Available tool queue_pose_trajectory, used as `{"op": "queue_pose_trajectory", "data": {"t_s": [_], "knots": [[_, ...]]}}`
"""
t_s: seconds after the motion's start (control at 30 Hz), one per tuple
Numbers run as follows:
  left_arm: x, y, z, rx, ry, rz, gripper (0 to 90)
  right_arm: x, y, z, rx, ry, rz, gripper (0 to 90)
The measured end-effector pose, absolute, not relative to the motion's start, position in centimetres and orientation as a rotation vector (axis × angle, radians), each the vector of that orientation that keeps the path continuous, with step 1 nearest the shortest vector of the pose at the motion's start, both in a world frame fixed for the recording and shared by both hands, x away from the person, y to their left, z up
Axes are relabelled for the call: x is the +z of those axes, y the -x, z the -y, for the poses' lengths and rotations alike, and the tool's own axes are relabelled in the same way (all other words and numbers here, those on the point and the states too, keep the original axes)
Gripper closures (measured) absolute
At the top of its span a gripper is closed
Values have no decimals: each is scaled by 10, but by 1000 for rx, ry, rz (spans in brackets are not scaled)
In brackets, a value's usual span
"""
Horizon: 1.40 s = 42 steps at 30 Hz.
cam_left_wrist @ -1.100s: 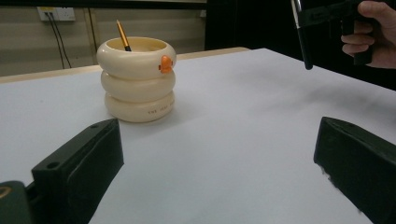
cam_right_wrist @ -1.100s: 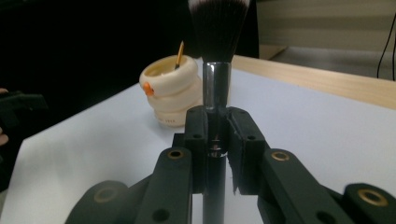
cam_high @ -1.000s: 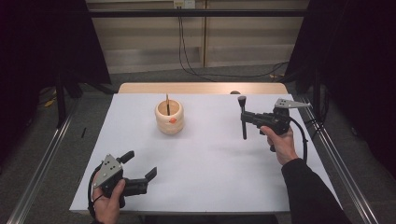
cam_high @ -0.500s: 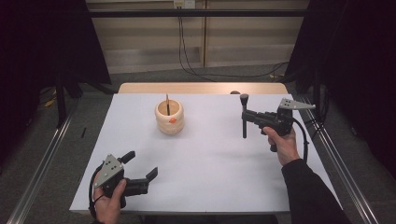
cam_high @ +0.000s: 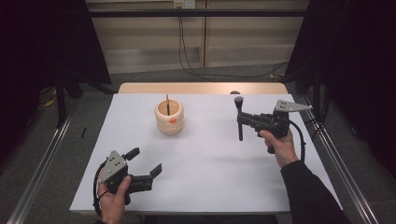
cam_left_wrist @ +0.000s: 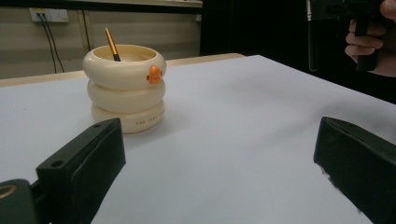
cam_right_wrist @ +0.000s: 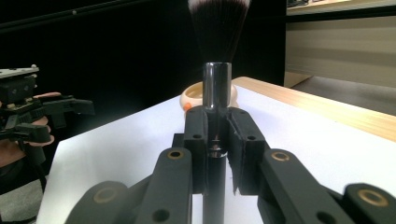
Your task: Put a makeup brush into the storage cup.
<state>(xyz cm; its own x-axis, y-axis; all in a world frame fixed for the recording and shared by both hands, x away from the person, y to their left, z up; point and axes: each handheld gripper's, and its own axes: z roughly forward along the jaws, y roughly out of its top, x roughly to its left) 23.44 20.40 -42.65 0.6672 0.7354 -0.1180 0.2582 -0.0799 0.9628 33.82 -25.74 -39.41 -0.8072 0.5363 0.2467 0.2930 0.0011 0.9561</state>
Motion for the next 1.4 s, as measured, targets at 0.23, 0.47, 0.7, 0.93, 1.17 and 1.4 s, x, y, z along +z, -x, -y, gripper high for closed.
{"op": "queue_pose_trajectory", "data": {"t_s": [0.23, 0.47, 0.7, 0.93, 1.17, 1.4], "knots": [[-419, -239, -187, 459, -1667, -789, 13, -392, -335, 251, 1908, -877, -2082, 788], [-413, -248, -163, 447, -1675, -734, 14, -392, -334, 246, 1915, -865, -2100, 788], [-408, -252, -144, 419, -1682, -691, 20, -391, -331, 238, 1923, -856, -2106, 788], [-404, -260, -128, 424, -1668, -695, 25, -389, -329, 231, 1930, -844, -2118, 788], [-397, -269, -119, 402, -1652, -649, 25, -392, -329, 226, 1921, -835, -2140, 788], [-381, -276, -106, 388, -1638, -642, 74, -393, -326, 218, 1930, -811, -2162, 788]]}}
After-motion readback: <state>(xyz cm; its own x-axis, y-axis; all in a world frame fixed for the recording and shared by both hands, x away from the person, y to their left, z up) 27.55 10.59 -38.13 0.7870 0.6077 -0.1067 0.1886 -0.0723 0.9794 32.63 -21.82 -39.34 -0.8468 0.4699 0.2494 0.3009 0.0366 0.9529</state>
